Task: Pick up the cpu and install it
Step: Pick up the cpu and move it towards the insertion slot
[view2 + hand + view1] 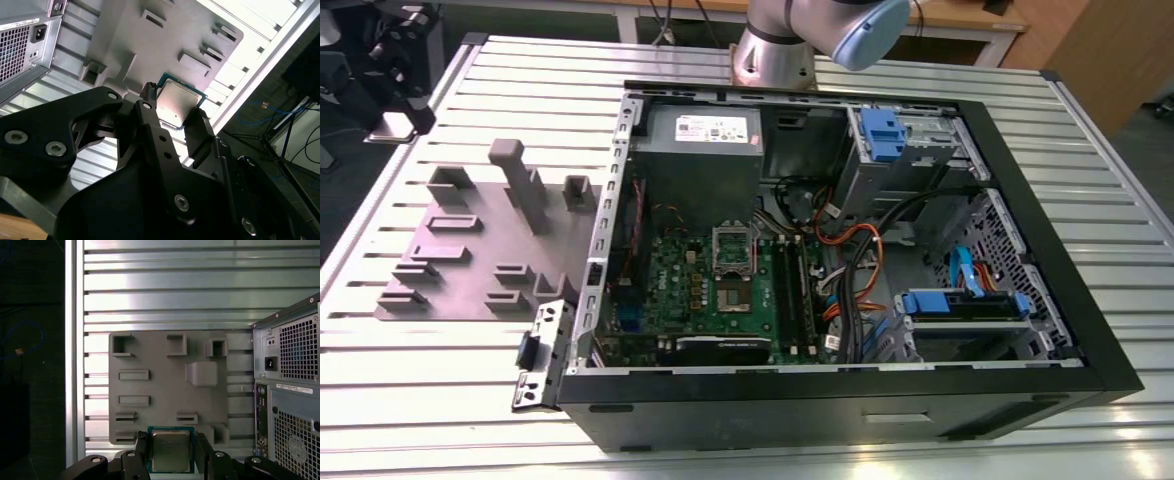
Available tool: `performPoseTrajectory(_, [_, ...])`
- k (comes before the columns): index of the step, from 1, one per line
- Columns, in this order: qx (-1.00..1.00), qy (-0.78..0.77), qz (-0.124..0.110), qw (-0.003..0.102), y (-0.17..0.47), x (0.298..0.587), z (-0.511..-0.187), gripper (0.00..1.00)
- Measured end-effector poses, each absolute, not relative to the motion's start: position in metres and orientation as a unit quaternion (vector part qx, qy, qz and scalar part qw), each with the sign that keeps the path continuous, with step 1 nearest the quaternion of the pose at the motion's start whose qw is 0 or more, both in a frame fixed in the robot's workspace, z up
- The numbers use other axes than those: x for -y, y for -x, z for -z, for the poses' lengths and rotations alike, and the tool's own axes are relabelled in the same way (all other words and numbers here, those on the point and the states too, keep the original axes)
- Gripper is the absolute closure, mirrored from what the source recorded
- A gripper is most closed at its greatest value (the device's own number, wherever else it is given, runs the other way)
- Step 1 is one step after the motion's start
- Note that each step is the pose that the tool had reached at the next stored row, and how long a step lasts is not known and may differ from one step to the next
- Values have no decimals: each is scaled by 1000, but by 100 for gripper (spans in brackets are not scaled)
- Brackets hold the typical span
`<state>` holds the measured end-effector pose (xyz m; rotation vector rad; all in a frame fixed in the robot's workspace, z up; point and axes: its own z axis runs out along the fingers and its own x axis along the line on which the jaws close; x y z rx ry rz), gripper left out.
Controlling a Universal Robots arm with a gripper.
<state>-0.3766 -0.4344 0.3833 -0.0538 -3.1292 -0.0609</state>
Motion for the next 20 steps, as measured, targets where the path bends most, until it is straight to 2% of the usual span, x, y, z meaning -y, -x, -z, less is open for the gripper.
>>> performPoseTrajectory(20, [1000, 17, 19, 6, 371, 434, -383, 53])
